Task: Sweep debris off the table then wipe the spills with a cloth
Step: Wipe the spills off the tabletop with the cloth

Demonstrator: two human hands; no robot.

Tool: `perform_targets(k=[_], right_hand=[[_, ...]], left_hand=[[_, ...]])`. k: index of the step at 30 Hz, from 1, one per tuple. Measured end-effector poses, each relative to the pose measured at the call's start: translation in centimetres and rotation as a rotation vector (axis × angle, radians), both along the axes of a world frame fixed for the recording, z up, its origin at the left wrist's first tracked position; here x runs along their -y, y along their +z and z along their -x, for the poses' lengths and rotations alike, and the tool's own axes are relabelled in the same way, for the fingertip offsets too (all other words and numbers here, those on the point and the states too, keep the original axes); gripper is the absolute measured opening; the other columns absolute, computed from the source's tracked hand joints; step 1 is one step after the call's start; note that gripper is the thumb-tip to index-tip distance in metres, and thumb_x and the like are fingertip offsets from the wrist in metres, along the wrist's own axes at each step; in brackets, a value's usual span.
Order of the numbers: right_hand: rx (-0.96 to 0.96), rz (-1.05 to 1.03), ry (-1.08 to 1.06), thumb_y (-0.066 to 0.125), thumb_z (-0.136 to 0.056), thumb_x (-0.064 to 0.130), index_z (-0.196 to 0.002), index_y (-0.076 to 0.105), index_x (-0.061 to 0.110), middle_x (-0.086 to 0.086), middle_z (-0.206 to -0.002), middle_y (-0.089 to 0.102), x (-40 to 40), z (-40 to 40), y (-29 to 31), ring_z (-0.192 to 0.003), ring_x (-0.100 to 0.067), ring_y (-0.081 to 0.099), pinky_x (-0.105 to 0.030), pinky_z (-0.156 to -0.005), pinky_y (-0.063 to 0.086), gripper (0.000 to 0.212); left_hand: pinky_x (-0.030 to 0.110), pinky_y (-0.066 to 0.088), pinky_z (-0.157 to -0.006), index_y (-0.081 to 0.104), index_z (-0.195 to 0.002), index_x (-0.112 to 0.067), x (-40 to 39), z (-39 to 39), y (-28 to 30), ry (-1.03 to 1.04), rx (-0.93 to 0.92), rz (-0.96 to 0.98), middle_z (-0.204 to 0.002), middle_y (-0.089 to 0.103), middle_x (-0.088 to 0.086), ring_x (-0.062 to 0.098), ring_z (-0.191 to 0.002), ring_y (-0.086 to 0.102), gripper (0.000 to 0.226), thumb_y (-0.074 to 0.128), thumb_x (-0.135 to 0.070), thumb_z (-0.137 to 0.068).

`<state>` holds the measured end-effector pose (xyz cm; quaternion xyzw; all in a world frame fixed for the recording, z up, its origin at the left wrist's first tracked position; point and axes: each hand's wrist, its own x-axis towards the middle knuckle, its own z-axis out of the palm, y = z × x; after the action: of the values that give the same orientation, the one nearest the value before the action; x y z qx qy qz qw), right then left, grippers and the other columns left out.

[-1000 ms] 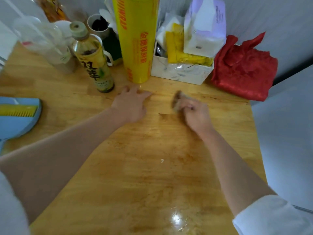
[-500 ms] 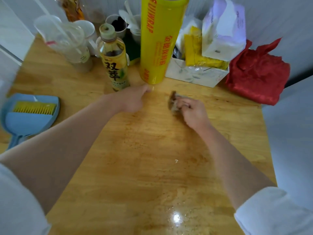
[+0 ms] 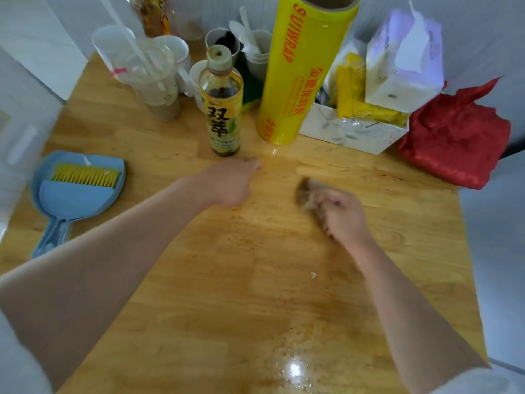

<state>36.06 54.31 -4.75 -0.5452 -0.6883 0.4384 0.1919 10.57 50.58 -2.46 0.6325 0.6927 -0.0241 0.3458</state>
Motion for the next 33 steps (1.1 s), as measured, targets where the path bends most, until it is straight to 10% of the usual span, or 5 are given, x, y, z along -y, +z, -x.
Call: perform_targets(k=[3, 12, 17, 25, 33], right_hand=[[0.076, -0.08, -0.196, 0.044, -0.095, 0.003, -0.08, 0.069, 0.023, 0.006, -0.115, 0.071, -2.6, 1.5, -0.4, -0.071, -0.01, 0.065, -0.016, -0.061, 0.051, 0.035], [0.116, 0.04, 0.494, 0.046, -0.091, 0.016, -0.09, 0.074, 0.039, 0.027, -0.116, 0.068, 5.5, 6.7, -0.9, -0.107, 0.009, 0.06, -0.018, -0.089, 0.044, 0.037], [0.062, -0.014, -0.078, 0.046, -0.093, 0.003, -0.09, 0.075, 0.028, 0.013, -0.119, 0.07, -0.2, 4.8, -0.5, -0.092, 0.002, 0.062, -0.026, -0.09, 0.048, 0.039], [0.126, -0.074, 0.678, 0.041, -0.085, 0.017, -0.111, 0.073, 0.034, 0.025, -0.117, 0.068, 11.7, 8.1, -1.4, -0.094, 0.008, 0.062, -0.016, -0.081, 0.05, 0.044], [0.197, -0.082, -0.118, 0.04, -0.092, -0.001, -0.108, 0.073, 0.021, 0.013, -0.115, 0.069, 3.2, 2.2, 0.1, -0.108, -0.007, 0.062, -0.03, -0.104, 0.044, 0.043]], left_hand=[[0.039, 0.047, -0.099, 0.02, -0.155, -0.023, 0.6, 1.2, 0.0, -0.004, 0.013, 0.031, -0.147, 0.046, 0.006, 0.025, -0.124, 0.051, 0.071, 0.052, -0.006, -0.094], [0.036, 0.047, -0.097, 0.025, -0.154, -0.034, 0.4, 1.8, 0.0, 0.049, 0.109, 0.084, -0.159, 0.032, -0.001, 0.02, -0.124, 0.049, 0.071, 0.038, 0.0, -0.093], [0.031, 0.044, -0.088, 0.034, -0.148, -0.04, 0.9, 1.9, -0.5, 0.131, 0.168, 0.038, -0.157, 0.034, -0.002, 0.022, -0.124, 0.049, 0.057, 0.033, -0.008, -0.1], [0.024, 0.039, -0.085, 0.034, -0.148, -0.034, 1.1, 1.9, -1.1, 0.162, 0.195, 0.011, -0.148, 0.044, -0.003, 0.018, -0.121, 0.052, 0.054, 0.036, -0.008, -0.101], [0.042, 0.01, -0.12, 0.042, -0.148, -0.03, 2.6, -0.2, -2.2, 0.066, 0.023, -0.129, -0.163, 0.021, 0.003, 0.027, -0.151, 0.009, 0.045, 0.044, -0.023, -0.103]])
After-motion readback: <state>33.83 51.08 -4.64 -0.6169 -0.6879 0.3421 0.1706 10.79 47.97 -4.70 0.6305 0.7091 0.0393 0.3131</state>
